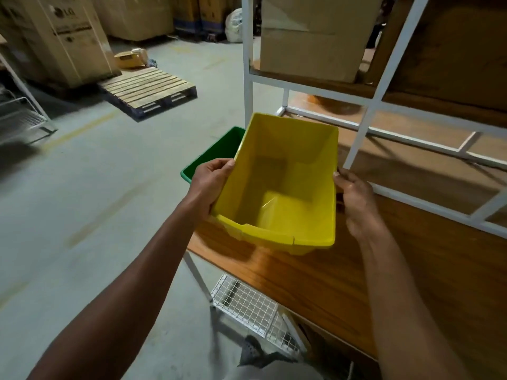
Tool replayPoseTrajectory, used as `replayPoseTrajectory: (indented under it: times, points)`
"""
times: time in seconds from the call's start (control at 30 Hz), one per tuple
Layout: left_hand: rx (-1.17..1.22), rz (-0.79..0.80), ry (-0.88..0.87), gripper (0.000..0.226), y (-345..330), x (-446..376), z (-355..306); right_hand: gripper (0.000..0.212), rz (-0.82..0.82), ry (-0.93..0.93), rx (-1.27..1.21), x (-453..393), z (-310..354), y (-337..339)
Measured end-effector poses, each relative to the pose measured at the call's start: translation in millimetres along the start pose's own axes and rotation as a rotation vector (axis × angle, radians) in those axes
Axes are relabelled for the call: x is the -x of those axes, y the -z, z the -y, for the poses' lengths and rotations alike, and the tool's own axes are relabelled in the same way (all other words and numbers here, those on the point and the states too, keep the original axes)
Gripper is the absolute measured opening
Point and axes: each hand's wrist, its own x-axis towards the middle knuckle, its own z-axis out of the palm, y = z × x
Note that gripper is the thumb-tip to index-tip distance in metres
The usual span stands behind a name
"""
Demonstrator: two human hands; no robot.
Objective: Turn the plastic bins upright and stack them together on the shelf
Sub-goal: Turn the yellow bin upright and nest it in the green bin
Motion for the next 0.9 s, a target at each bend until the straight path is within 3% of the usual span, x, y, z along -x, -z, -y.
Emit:
replayPoseTrajectory:
  times: [0.23,0.47,0.57,0.67,0.8,0.9]
  points:
    - [-0.03,0.062,-0.037,0.021,28,-77,-29,0.017,-0.033,0.023,0.006,-40,19,-47]
    - [-0.09,0.185,-0.079,0.024,59,-136,-34,0.036,-0.126,0.034,0.187,-63,33,-93]
    - [-0.131,0.262,-0.149,0.025,82,-165,-43,0.034,-0.204,0.059,0.254,-66,40,-118]
    - [-0.342,0.265,-0.325,0.027,102,-197,-53,0.027,-0.286,0.089,0.279,-66,47,-144]
    - [-0.494,0.177,-0.759,0.02,111,-221,-77,0.03,-0.315,0.116,0.381,-66,54,-165]
    - [-0.568,0.361,-1.053,0.019,96,-216,-109,0.03,-0.263,0.16,0.511,-58,68,-179]
